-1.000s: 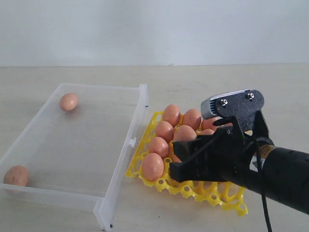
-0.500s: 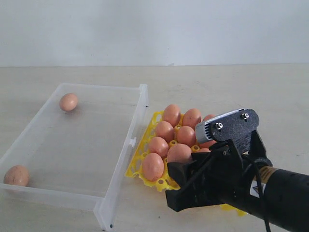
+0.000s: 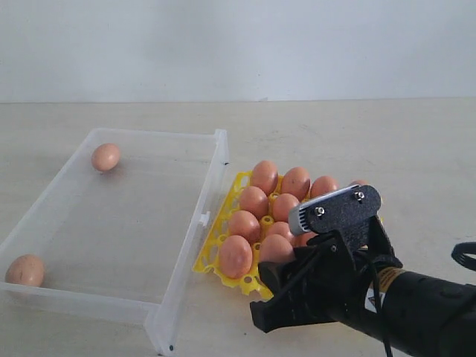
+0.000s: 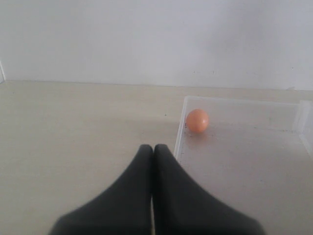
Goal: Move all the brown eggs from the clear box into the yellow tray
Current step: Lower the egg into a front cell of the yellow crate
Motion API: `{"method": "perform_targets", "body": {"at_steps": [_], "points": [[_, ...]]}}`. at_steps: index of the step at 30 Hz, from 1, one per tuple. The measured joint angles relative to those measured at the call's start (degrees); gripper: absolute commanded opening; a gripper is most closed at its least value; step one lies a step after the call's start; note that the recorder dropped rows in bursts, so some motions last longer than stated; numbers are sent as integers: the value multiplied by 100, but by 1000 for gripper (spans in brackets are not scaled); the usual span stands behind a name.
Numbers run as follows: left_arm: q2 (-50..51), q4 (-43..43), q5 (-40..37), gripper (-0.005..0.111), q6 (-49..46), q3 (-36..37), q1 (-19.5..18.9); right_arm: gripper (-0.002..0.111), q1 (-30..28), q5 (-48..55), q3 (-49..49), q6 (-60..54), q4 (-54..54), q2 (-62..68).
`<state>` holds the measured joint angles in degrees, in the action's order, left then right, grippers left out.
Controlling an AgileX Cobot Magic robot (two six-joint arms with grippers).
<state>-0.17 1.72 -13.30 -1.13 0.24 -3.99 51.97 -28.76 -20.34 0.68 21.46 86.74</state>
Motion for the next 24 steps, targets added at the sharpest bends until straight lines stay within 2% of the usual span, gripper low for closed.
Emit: {"method": "perform_targets", "body": {"at_steps": [22, 24], "points": [[0, 0, 0, -4, 0, 0, 0, 0, 0, 59, -136, 186, -107, 373], [0, 0, 0, -4, 0, 0, 0, 12, 0, 59, -136, 186, -106, 373]]}}
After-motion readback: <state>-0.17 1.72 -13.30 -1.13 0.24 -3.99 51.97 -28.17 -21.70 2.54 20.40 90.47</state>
